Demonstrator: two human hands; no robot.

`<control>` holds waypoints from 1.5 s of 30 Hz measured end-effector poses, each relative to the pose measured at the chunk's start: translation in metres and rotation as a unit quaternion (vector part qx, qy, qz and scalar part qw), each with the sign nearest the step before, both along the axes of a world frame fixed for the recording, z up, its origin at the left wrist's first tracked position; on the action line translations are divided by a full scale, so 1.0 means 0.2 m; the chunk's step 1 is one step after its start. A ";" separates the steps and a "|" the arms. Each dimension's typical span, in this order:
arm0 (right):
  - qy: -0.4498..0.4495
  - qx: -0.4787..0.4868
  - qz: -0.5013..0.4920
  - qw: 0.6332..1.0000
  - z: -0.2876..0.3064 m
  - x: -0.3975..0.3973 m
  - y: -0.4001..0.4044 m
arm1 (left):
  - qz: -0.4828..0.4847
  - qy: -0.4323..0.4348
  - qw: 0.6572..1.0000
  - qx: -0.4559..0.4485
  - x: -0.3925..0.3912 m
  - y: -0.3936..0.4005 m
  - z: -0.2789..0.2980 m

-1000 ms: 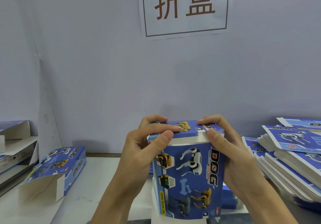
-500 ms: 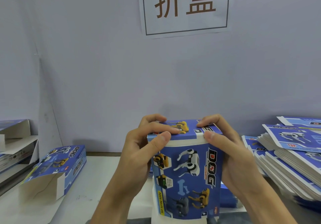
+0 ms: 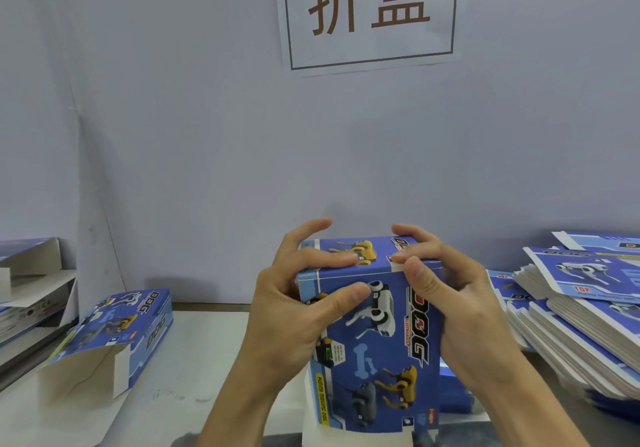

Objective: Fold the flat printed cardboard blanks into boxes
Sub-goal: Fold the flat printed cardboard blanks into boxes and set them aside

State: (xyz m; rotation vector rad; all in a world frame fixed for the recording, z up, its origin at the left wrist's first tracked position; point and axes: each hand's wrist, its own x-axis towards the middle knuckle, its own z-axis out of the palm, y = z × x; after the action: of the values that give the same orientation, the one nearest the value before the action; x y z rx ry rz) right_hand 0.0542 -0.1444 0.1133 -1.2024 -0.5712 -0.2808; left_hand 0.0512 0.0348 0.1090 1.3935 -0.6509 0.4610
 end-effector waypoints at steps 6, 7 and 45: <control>-0.003 0.001 -0.019 1.000 0.00 0.00 0.02 | 0.005 0.004 1.000 -0.011 0.02 0.00 -0.02; -0.001 0.006 -0.016 1.000 -0.01 0.00 0.02 | 0.004 0.004 1.000 -0.013 0.02 0.00 -0.02; 0.071 -0.196 -0.121 0.971 0.00 -0.06 0.29 | 0.146 0.244 0.915 -0.286 0.07 0.12 0.05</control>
State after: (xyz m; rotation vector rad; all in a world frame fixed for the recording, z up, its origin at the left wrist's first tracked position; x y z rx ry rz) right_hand 0.0431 -0.0870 0.1141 -1.6658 -0.3635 -0.2929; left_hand 0.0651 0.0591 0.1195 0.9784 0.1116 0.4659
